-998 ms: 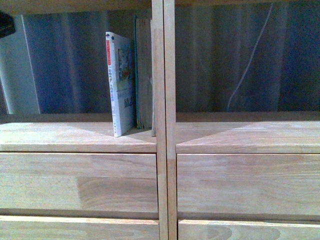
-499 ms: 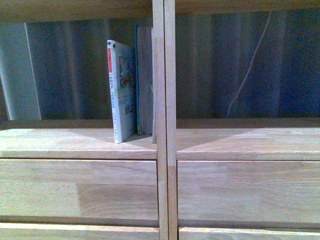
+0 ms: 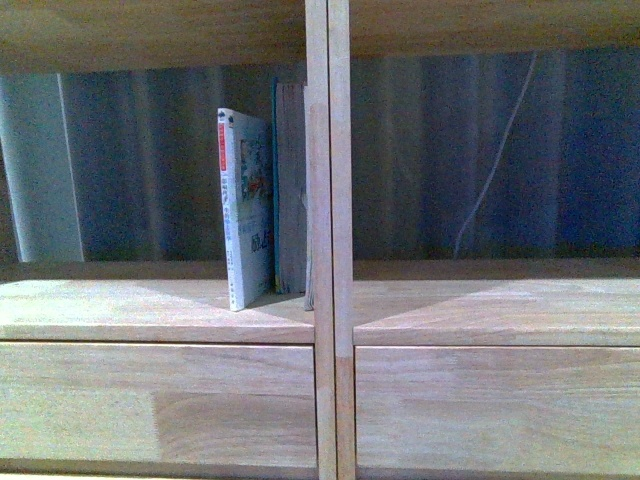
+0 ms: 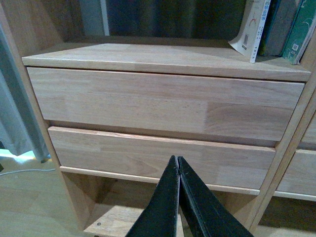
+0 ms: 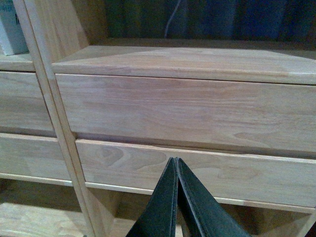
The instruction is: Organize books on shelf
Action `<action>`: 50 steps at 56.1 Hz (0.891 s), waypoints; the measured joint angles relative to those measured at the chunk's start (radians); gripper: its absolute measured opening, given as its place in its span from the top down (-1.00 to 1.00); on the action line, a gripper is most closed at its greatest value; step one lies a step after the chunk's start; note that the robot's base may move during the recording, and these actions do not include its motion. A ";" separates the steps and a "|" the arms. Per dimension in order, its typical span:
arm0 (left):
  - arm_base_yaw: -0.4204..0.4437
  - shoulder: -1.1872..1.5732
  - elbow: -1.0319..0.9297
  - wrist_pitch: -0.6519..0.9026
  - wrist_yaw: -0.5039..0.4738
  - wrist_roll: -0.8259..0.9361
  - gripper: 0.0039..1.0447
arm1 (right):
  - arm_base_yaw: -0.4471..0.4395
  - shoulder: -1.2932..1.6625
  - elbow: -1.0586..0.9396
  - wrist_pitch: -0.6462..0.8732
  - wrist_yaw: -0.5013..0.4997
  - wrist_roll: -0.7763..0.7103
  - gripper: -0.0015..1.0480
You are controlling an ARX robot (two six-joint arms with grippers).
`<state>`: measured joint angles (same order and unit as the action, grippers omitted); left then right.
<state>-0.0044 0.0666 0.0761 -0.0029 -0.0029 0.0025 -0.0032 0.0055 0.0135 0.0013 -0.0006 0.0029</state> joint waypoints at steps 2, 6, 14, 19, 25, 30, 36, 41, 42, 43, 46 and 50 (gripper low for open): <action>0.000 -0.003 -0.003 0.000 0.000 0.000 0.95 | 0.000 0.000 0.000 0.000 0.000 0.000 0.94; 0.000 -0.010 -0.013 0.000 0.001 0.000 0.95 | 0.000 0.000 0.000 0.000 0.000 0.000 0.94; 0.000 -0.022 -0.026 0.000 0.000 0.000 0.95 | 0.000 0.000 0.000 0.000 0.000 0.000 0.94; 0.000 -0.056 -0.064 0.000 0.002 0.000 0.95 | 0.000 0.000 0.000 0.000 0.001 0.000 0.94; 0.000 -0.060 -0.064 0.001 0.002 -0.001 0.68 | 0.000 0.000 0.000 0.000 0.000 0.000 0.56; 0.000 -0.060 -0.064 0.001 0.002 -0.001 0.34 | 0.000 0.000 0.000 0.000 0.000 0.000 0.26; 0.000 -0.060 -0.064 0.001 0.002 -0.001 0.00 | 0.000 0.000 0.000 0.000 0.000 0.000 -0.07; 0.000 -0.060 -0.064 0.001 0.002 -0.001 -0.31 | 0.000 0.000 0.000 0.000 0.000 0.000 -0.35; 0.000 -0.060 -0.064 0.001 0.002 -0.001 -0.34 | 0.000 0.000 0.000 0.000 0.000 0.000 -0.42; 0.000 -0.060 -0.064 0.001 0.002 -0.001 -0.41 | 0.000 0.000 0.000 0.000 0.000 0.000 -0.45; 0.000 -0.061 -0.064 0.001 0.002 -0.001 -0.58 | 0.000 0.000 0.000 0.000 0.000 0.000 -0.61; 0.000 -0.060 -0.064 0.001 0.002 -0.001 -0.81 | 0.000 0.000 0.000 0.000 0.000 0.000 -0.82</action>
<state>-0.0044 0.0063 0.0124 -0.0021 -0.0010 0.0017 -0.0032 0.0055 0.0135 0.0013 -0.0002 0.0025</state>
